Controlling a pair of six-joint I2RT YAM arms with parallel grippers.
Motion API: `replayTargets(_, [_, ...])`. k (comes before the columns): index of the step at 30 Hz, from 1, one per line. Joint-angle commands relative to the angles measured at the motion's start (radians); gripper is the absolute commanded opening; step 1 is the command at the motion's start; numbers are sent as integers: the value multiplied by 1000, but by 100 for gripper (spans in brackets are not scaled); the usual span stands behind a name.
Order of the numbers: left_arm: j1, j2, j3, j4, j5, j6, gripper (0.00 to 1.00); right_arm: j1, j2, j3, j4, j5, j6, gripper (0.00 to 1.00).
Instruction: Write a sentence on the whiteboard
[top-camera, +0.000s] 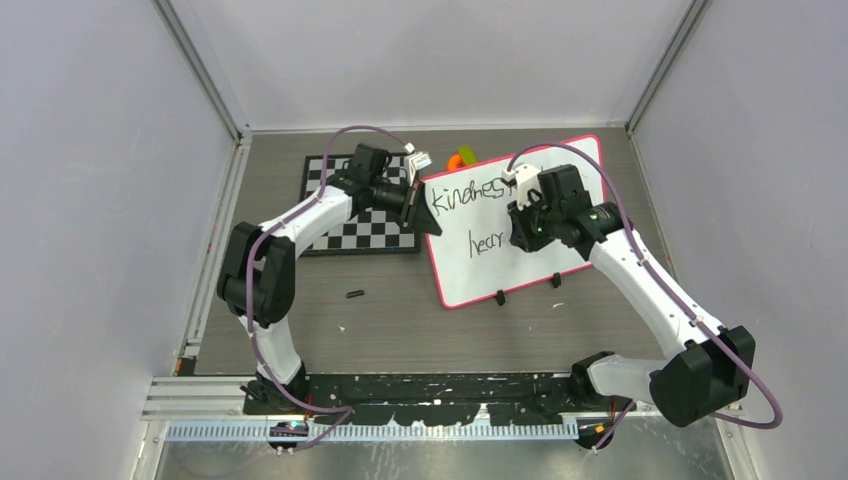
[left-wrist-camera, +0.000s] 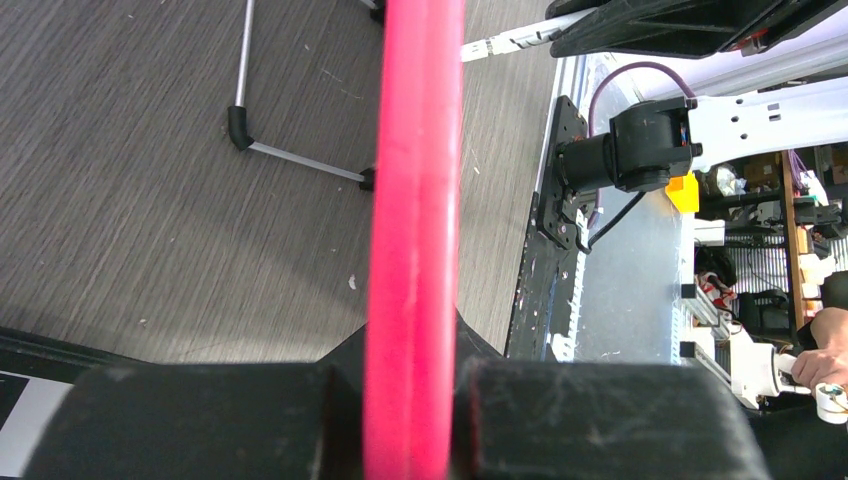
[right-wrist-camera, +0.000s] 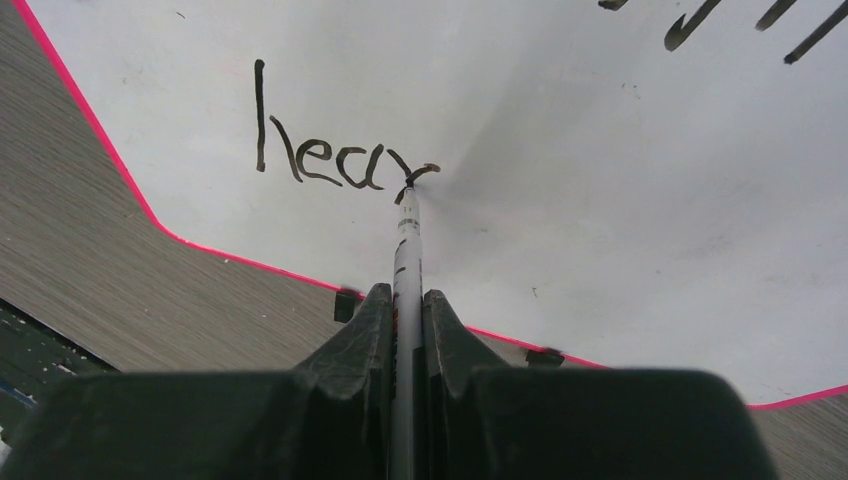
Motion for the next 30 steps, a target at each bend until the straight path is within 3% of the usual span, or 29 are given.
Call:
replayTargets(1, [-23, 4, 30, -10, 1, 1, 0, 2, -13, -6, 6, -2, -8, 0])
replayTargets(11, [-24, 1, 28, -11, 3, 0, 0, -3, -62, 74, -60, -33, -17, 0])
replayTargets(30, [-25, 0, 28, -16, 2, 9, 0, -43, -3, 101, 11, -8, -1, 0])
